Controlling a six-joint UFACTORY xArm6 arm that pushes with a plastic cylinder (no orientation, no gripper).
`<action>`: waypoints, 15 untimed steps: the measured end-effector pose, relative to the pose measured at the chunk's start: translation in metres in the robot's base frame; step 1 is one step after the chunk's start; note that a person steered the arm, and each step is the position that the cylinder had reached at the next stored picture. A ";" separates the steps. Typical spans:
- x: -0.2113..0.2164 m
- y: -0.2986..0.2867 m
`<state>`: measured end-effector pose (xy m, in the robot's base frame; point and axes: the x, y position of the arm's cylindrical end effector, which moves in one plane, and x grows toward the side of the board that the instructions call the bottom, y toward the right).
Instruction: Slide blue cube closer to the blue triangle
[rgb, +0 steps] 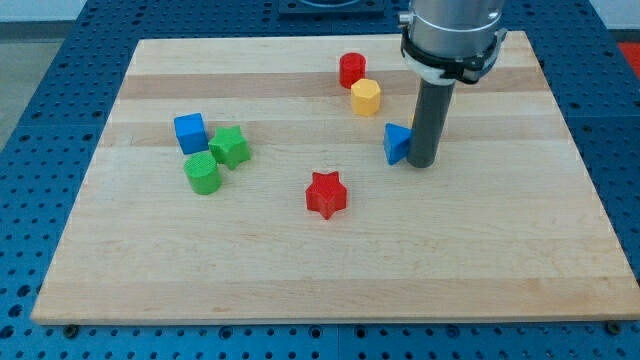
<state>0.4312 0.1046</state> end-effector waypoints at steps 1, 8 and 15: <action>-0.024 -0.001; -0.072 0.055; -0.078 -0.233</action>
<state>0.3530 -0.1288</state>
